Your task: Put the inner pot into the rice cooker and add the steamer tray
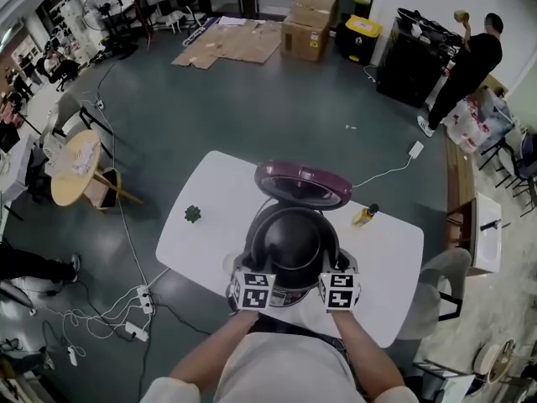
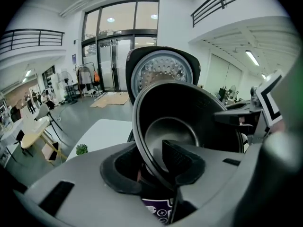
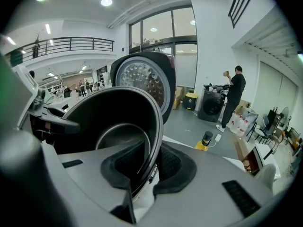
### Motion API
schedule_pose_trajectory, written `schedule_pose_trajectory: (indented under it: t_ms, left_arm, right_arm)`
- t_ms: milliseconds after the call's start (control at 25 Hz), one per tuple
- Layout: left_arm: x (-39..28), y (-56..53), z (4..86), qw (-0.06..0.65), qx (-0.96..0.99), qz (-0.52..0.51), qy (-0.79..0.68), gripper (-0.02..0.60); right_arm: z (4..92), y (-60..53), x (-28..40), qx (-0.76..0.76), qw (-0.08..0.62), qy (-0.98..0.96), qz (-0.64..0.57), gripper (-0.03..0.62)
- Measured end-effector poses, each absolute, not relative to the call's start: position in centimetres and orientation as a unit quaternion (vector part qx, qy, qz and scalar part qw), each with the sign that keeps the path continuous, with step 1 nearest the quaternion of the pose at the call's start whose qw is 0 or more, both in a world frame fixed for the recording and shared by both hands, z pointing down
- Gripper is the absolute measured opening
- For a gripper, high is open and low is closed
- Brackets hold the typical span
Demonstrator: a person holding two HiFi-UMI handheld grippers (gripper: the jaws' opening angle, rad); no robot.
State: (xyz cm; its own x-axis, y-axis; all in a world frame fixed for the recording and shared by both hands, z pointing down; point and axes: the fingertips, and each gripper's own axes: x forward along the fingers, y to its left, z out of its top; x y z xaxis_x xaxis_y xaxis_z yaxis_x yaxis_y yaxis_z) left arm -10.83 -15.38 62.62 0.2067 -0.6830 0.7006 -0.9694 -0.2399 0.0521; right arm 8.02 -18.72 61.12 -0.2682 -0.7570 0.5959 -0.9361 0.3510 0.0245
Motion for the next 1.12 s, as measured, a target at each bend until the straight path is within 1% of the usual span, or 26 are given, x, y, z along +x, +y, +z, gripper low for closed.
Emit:
schedule_pose_trajectory:
  t_ms: [280, 720, 1120]
  left_arm:
    - [-12.5, -16.6, 64.9, 0.239, 0.733, 0.331, -0.544, 0.152]
    - [-13.0, -17.9, 69.0, 0.235, 0.733, 0.395, -0.502, 0.166]
    - [-13.3, -18.5, 71.6, 0.226, 0.717, 0.442, -0.489, 0.183]
  right_arm:
    - [63.8, -19.4, 6.3, 0.537, 0.283, -0.771, 0.191, 0.086]
    - [68.0, -19.8, 5.6, 0.527, 0.331, -0.751, 0.221, 0.1]
    - [70.3, -20.0, 5.2, 0.508, 0.376, -0.744, 0.216, 0.12]
